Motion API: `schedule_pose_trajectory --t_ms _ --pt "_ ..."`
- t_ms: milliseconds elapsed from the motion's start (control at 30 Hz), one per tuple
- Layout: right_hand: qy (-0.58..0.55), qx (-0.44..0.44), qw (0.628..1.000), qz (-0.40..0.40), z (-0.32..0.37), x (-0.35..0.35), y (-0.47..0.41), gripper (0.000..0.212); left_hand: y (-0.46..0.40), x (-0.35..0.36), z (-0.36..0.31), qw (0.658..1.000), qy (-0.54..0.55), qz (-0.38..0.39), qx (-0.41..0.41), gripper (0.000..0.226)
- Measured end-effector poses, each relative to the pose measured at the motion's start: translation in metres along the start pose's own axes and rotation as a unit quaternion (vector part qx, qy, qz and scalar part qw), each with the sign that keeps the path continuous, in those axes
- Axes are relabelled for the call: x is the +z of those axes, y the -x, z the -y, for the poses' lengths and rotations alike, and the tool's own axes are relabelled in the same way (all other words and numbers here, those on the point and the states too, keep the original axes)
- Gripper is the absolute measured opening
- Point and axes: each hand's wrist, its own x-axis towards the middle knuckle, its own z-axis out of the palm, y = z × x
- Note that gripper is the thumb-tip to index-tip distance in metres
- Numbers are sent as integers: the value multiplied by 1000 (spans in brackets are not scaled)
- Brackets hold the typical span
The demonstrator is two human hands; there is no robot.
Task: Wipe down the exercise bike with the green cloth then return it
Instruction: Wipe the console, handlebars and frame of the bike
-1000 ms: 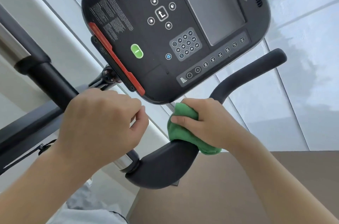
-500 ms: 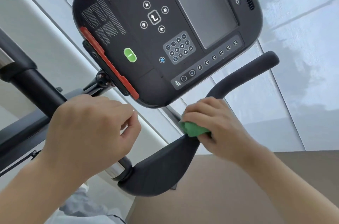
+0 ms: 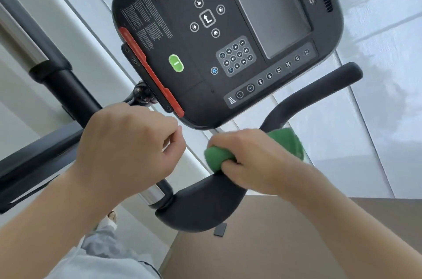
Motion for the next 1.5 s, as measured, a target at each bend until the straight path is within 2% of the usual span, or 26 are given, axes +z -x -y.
schedule_pose_trajectory --t_ms 100,167,333,467,500,567,633,733,833,967,1033,1133,1267,1333,1400,1500 --pt "-34 -18 999 -19 22 8 14 35 -1 -3 -1 1000 2 11 -6 39" --pt "-18 -42 998 -37 33 12 21 39 -1 -4 -2 1000 6 15 -7 39" --pt "-19 -87 991 -97 71 38 21 34 -3 -10 -4 999 30 23 0 37" --pt "27 -105 991 -74 56 38 25 46 -4 -13 -4 999 34 26 2 38" --pt "45 -86 994 -60 42 30 24 46 -4 -13 -4 999 35 27 -3 39" --pt "66 10 997 -36 11 6 16 40 -4 -13 -3 999 32 33 -18 39" --pt "15 85 996 -3 -10 -13 8 35 -2 -12 -4 999 27 40 -25 39" --pt "47 50 997 29 10 -5 -4 20 -1 -11 -4 998 21 50 -34 38" --pt "51 -27 998 -1 53 20 -5 15 -1 -12 -5 998 20 55 -38 37" --pt "46 -89 993 -58 73 37 0 34 -1 -10 -3 998 17 47 -34 36" --pt "68 -114 990 -49 66 38 9 40 1 -10 -2 998 25 45 -35 37" --pt "67 -87 994 -28 37 21 16 50 0 -11 -1 998 36 46 -33 38" --pt "13 45 998 -49 -5 0 21 42 1 -9 -1 998 28 46 -34 39" --pt "13 43 997 -64 1 4 24 35 1 -8 0 998 21 44 -36 39" --pt "69 13 995 -75 23 21 26 29 1 -7 -2 998 17 47 -36 39" --pt "98 -39 987 -120 58 46 31 37 0 -8 -3 999 5 40 -30 39"
